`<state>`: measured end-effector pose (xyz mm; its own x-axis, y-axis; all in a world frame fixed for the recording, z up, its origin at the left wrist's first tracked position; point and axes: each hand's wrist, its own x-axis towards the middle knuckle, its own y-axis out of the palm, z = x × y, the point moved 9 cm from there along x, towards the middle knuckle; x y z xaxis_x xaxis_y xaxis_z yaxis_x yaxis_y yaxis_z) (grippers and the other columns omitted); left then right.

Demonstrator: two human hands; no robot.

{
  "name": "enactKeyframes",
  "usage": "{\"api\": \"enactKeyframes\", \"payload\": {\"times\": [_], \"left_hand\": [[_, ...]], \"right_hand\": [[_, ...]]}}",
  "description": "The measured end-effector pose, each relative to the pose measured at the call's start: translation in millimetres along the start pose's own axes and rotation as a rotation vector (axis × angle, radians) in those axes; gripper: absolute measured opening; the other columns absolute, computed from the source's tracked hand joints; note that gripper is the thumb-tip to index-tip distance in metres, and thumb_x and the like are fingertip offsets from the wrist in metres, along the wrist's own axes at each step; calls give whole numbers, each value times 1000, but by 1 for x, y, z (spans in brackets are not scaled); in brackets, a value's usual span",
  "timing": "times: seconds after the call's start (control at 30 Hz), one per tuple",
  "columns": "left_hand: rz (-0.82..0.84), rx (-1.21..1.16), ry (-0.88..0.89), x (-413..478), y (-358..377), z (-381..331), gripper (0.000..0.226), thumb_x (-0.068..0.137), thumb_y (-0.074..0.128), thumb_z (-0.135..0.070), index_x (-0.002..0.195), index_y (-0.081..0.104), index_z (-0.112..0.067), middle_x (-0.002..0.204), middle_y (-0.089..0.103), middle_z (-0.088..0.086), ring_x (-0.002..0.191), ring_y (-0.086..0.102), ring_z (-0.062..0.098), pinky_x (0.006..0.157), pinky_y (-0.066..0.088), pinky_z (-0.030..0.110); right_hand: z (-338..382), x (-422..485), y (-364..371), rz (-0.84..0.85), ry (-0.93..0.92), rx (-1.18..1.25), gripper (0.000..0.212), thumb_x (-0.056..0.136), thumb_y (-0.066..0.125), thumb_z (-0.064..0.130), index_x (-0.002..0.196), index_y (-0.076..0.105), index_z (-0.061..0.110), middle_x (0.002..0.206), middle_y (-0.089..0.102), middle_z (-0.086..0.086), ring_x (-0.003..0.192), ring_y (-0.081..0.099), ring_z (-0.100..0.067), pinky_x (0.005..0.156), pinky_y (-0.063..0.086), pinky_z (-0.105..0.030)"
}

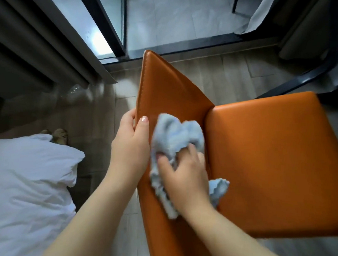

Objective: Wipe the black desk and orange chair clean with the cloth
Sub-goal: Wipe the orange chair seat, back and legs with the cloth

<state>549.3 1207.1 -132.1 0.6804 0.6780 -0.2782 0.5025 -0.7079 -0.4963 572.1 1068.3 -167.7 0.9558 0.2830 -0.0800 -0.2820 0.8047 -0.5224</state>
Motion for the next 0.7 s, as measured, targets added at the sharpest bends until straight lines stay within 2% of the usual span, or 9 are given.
{"api": "enactKeyframes", "payload": {"times": [0.07, 0.1, 0.2, 0.27, 0.43, 0.5, 0.57, 0.63, 0.7], "left_hand": [[16, -15, -21, -2, 1, 4, 39, 86, 44, -48, 121, 51, -34, 104, 65, -12, 100, 61, 12, 90, 49, 41], [29, -9, -26, -5, 2, 5, 38, 88, 43, -48, 122, 49, -34, 104, 64, -13, 98, 62, 10, 86, 51, 41], [13, 13, -38, -8, -1, 6, 22, 96, 40, -44, 117, 45, -38, 92, 62, -16, 79, 64, 4, 66, 52, 29], [-1, 43, -50, -6, -2, 5, 16, 96, 40, -43, 111, 43, -39, 86, 61, -16, 72, 63, 2, 58, 46, 23], [-38, 52, -63, -2, -5, 7, 10, 94, 46, -39, 104, 47, -38, 85, 60, -16, 78, 58, 1, 64, 43, 25], [-30, 39, -74, -2, -4, 7, 11, 93, 46, -40, 105, 47, -39, 88, 60, -16, 81, 59, 2, 66, 45, 27], [-9, 48, -70, -4, -3, 5, 14, 95, 44, -43, 109, 44, -39, 91, 61, -15, 82, 61, 6, 66, 49, 29], [10, 53, -62, -6, -1, 2, 17, 96, 42, -44, 112, 41, -38, 92, 60, -14, 80, 62, 6, 62, 49, 26], [4, 52, -56, -7, -2, 1, 17, 96, 42, -43, 113, 42, -38, 90, 60, -15, 77, 61, 4, 60, 47, 24]], "right_hand": [[16, -13, -5, -77, -172, 90, 28, 78, 49, 44, 103, 51, 31, 94, 53, 12, 84, 47, -15, 63, 47, -32], [1, -7, -3, -49, -116, 82, 28, 80, 49, 42, 105, 54, 30, 98, 56, 9, 87, 49, -19, 67, 47, -36], [-99, 3, 12, 282, 488, -145, 39, 95, 42, 38, 121, 52, 11, 124, 53, -12, 115, 46, -32, 97, 39, -43], [-122, -9, 14, 399, 656, -230, 40, 98, 37, 39, 123, 48, 10, 128, 49, -13, 119, 43, -31, 100, 37, -43], [8, -28, -2, 12, -99, 40, 30, 82, 45, 51, 106, 50, 34, 97, 54, 11, 89, 49, -19, 69, 49, -37], [12, -22, -5, -39, -223, 74, 32, 82, 46, 50, 106, 53, 31, 97, 56, 9, 85, 51, -21, 66, 48, -35], [-49, 5, 7, 49, 58, -36, 34, 85, 44, 44, 103, 59, 19, 101, 61, -5, 96, 55, -33, 80, 48, -40], [-142, 6, 21, 315, 622, -144, 31, 93, 39, 36, 102, 57, 13, 106, 59, -7, 113, 51, -33, 94, 41, -38], [-183, -13, 31, 482, 828, -241, 41, 97, 32, 36, 121, 50, 10, 124, 52, -12, 122, 43, -33, 101, 35, -45]]}}
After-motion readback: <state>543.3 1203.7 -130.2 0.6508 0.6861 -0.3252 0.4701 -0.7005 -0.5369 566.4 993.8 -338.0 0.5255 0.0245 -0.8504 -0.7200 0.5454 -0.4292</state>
